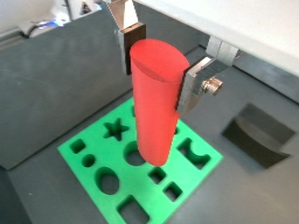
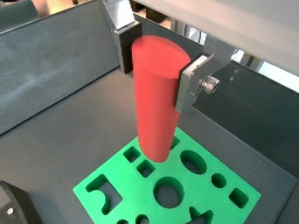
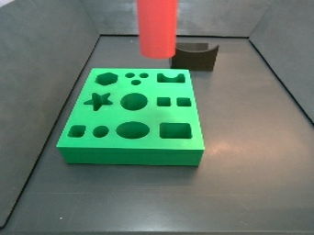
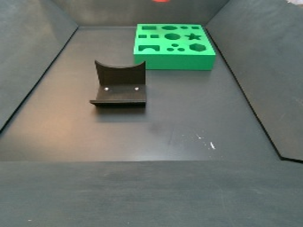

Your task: Insert the oval object.

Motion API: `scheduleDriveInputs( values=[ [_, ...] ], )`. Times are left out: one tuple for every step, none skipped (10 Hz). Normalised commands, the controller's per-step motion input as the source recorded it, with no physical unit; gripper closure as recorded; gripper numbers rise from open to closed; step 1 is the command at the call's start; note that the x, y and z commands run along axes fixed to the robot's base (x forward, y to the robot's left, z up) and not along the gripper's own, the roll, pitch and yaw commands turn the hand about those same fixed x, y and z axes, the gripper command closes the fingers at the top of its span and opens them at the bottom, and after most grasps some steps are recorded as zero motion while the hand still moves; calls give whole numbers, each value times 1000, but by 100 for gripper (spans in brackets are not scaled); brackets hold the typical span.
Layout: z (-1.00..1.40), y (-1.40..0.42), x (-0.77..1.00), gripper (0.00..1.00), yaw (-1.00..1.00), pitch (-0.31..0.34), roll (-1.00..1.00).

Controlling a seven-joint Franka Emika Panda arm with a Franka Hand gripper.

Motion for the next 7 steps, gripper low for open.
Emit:
scheduleDriveInputs(
  values=[
    [-854,-920,-249,100,297,41,187],
    [-854,-923,-237,100,306,44,193],
    [-849,-906,-237,100,326,37,194],
    [-731,-689,-326,100,491,-109,183],
    [-711,-437,-286,100,691,-200,166],
    [-603,-509,-211,100,594,-151,130],
    [-360,-14,-111,100,129,-51,4]
  ],
)
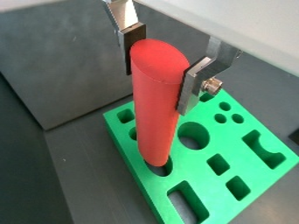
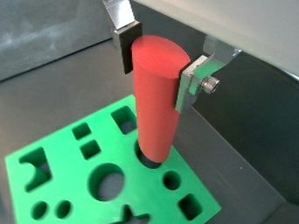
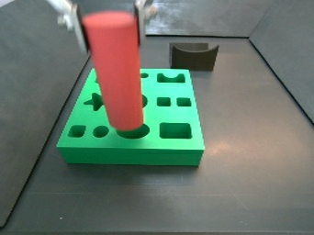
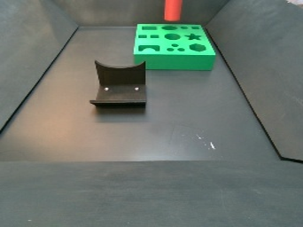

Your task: Insert the oval object.

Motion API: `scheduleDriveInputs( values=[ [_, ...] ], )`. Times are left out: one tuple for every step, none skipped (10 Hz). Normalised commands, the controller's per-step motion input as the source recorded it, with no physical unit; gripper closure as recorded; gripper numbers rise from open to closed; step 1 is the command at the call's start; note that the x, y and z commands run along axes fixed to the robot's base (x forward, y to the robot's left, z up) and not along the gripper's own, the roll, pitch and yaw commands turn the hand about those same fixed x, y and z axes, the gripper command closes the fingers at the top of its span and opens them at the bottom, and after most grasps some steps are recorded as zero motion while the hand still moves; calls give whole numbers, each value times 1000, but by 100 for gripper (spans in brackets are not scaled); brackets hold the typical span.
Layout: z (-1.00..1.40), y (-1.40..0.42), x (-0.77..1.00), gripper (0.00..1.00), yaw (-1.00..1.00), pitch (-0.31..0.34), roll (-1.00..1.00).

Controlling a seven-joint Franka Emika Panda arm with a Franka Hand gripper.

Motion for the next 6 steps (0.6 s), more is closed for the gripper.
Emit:
scheduleDriveInputs(
  values=[
    [-286,49,14,100,14,0,81],
    [-289,31,114,100,26,0,107],
    [-269,0,226,100,0,0,80],
    [-254,-49,357,100,0,10,63],
    [-269,0,420,100,0,30,84],
    [-283,0,369,100,0,9,90]
  ],
)
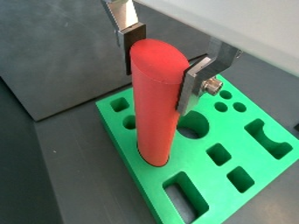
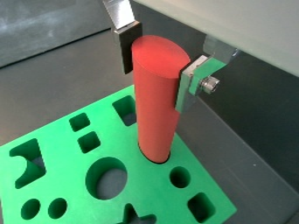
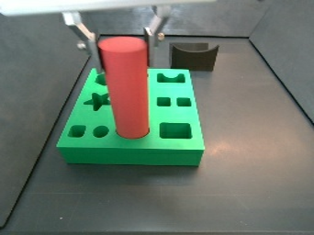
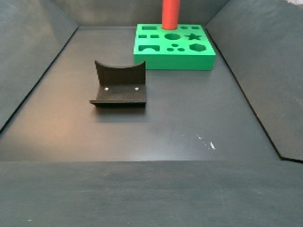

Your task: Insert the oval object.

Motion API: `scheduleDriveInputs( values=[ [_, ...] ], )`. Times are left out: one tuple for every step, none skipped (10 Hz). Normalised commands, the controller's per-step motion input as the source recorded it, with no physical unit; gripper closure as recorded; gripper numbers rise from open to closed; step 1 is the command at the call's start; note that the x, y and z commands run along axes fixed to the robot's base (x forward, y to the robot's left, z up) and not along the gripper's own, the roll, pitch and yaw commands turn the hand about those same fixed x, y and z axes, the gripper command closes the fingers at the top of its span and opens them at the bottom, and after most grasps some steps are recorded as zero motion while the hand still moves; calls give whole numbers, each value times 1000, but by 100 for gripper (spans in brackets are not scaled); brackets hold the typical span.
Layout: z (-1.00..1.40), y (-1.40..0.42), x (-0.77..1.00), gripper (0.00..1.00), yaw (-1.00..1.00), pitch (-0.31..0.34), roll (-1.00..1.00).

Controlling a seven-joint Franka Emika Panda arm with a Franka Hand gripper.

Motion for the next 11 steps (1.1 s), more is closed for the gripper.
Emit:
scheduleDriveInputs(
  values=[
    [-269,0,180,100,-51,0,29],
    [-323,0,49,100,-71,-36,0],
    [-314,0,0,100,-46,-90,0],
    [-326,0,0,100,-3,-90,-11],
    [-320,34,0,100,0,-76,-69],
    [-283,71,0,100,0,-40,-89],
    [-266,74,0,100,0,-26,-97],
    [-254,29,0,100,0,-47,-90],
    [-174,0,0,100,-9,-59,-107],
    [-66,6,0,100,0,0,-96],
    [0,-14,0,100,0,0,17]
  ],
)
